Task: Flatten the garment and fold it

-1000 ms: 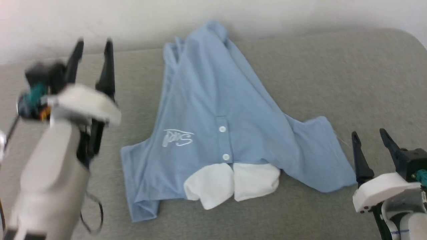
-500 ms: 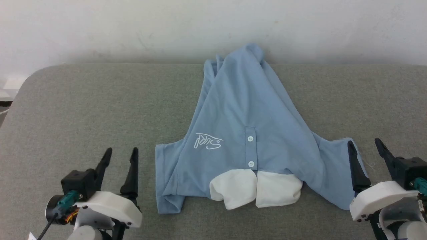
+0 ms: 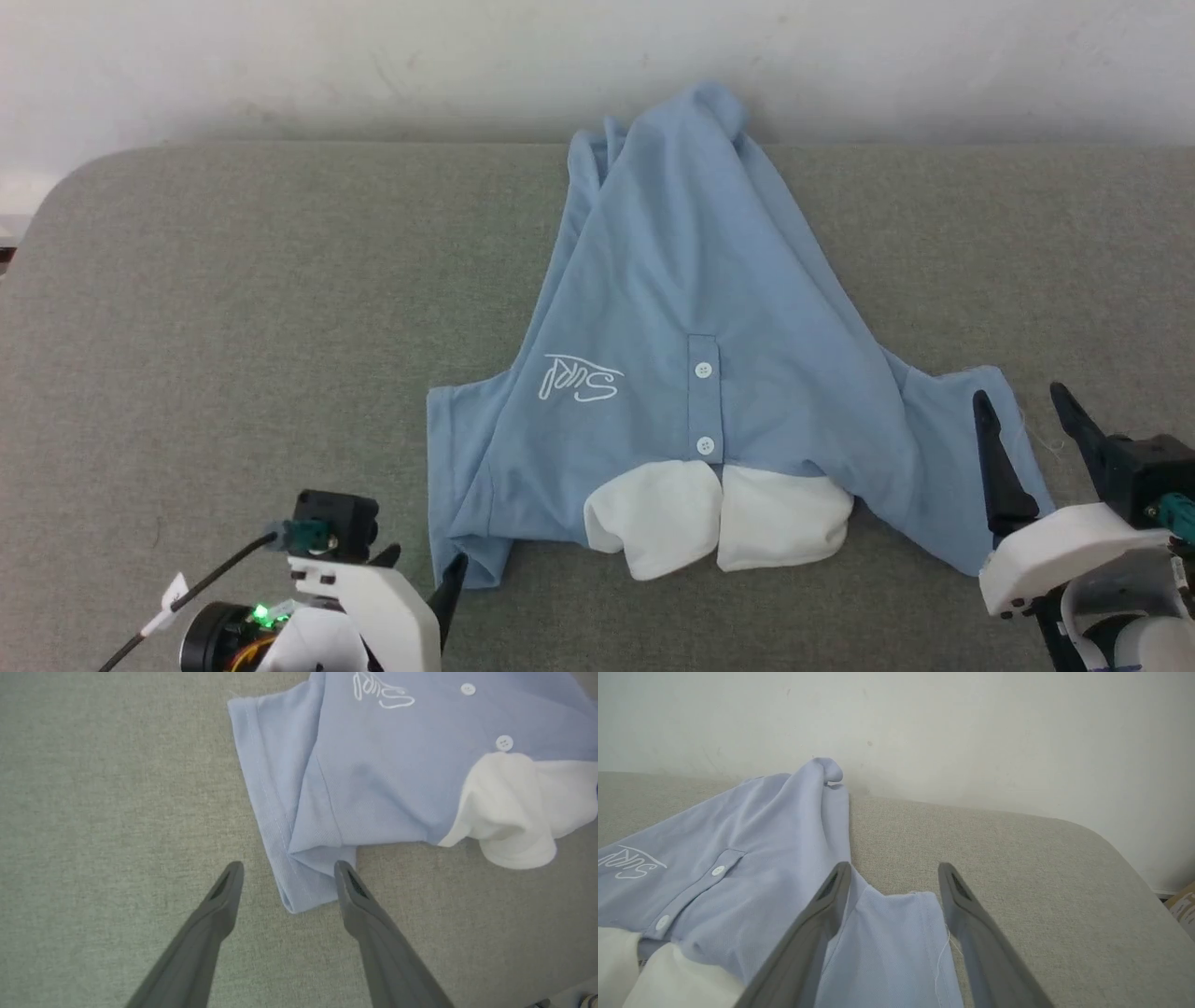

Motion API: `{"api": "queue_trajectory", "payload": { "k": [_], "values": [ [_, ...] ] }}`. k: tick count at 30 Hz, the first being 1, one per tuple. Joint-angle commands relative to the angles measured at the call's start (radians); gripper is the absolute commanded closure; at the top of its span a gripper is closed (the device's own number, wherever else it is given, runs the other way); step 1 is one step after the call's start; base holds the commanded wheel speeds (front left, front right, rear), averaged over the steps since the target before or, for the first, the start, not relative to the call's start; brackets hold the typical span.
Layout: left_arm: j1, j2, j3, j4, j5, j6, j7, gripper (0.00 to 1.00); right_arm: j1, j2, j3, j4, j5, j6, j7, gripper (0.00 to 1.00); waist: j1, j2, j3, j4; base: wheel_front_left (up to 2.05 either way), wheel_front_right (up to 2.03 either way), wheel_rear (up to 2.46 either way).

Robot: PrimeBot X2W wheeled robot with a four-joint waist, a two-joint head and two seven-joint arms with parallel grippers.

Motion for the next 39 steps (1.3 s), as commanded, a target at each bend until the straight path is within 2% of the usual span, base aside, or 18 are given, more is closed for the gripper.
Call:
{"api": "queue_trajectory", "payload": {
  "k": [1,9,15,16,17,20,24,29,33,34,35,39],
  "values": [
    [0.005,0.014,-0.010,-0.007,0.003,0.018,0.037,0.00,-0.006,-0.001,0.004,-0.003,-0.007,-0.001,-0.003,0.00,-0.0001,0.0000,0.018,-0.010,0.00,0.00,0.00],
    [-0.024,0.002,-0.014,0.055,0.008,0.052,0.077,0.00,-0.026,-0.002,0.006,-0.005,-0.009,-0.001,-0.007,0.00,-0.0001,0.0000,0.067,-0.034,0.00,0.00,0.00],
    [-0.045,-0.032,-0.021,0.140,-0.028,0.008,0.059,0.00,-0.034,-0.004,0.000,-0.006,-0.011,-0.001,-0.008,0.00,-0.0001,0.0000,0.091,-0.040,0.00,0.00,0.00],
    [-0.045,-0.036,-0.027,0.152,-0.039,-0.006,0.066,0.81,-0.035,-0.004,-0.001,-0.005,-0.012,-0.001,-0.008,0.00,-0.0001,0.0000,0.093,-0.039,0.00,0.00,0.00],
    [-0.044,-0.041,-0.032,0.162,-0.053,-0.019,0.072,1.00,-0.035,-0.005,-0.002,-0.004,-0.012,-0.001,-0.009,0.00,-0.0001,0.0000,0.092,-0.039,0.00,0.00,0.00],
    [-0.045,-0.052,-0.026,0.184,-0.069,-0.033,0.056,1.00,-0.033,-0.007,-0.007,0.005,-0.014,-0.001,-0.009,0.00,-0.0001,0.0000,0.080,-0.032,0.00,0.00,0.00],
    [-0.041,-0.044,0.035,0.211,-0.048,0.011,-0.037,1.00,-0.026,-0.008,-0.013,0.023,-0.019,-0.001,-0.005,0.00,-0.0001,0.0000,0.046,-0.020,0.00,0.00,0.00],
    [-0.043,-0.032,0.165,0.228,-0.012,0.090,-0.238,1.00,-0.012,-0.007,-0.013,0.038,-0.020,-0.001,0.015,0.00,-0.0001,0.0000,0.006,-0.008,0.00,0.00,0.00],
    [-0.034,-0.031,0.225,0.246,-0.020,0.082,-0.346,1.00,0.000,-0.004,-0.016,0.055,-0.012,-0.001,0.068,0.00,-0.0001,0.0000,-0.004,-0.008,0.00,0.00,0.00],
    [-0.035,-0.032,0.231,0.254,-0.020,0.076,-0.368,0.60,0.004,-0.003,-0.021,0.058,-0.012,-0.001,0.083,0.00,-0.0001,0.0000,-0.005,-0.008,0.00,0.00,0.00],
    [-0.037,-0.035,0.236,0.263,-0.020,0.070,-0.388,0.00,0.009,-0.001,-0.027,0.063,-0.010,-0.001,0.101,0.00,-0.0001,0.0000,-0.007,-0.008,0.00,0.00,0.00],
    [-0.042,-0.046,0.242,0.286,-0.010,0.055,-0.455,0.00,0.024,0.002,-0.052,0.074,-0.007,-0.001,0.163,0.00,-0.0001,0.0000,-0.011,-0.010,0.00,0.00,0.00]
  ]
}}
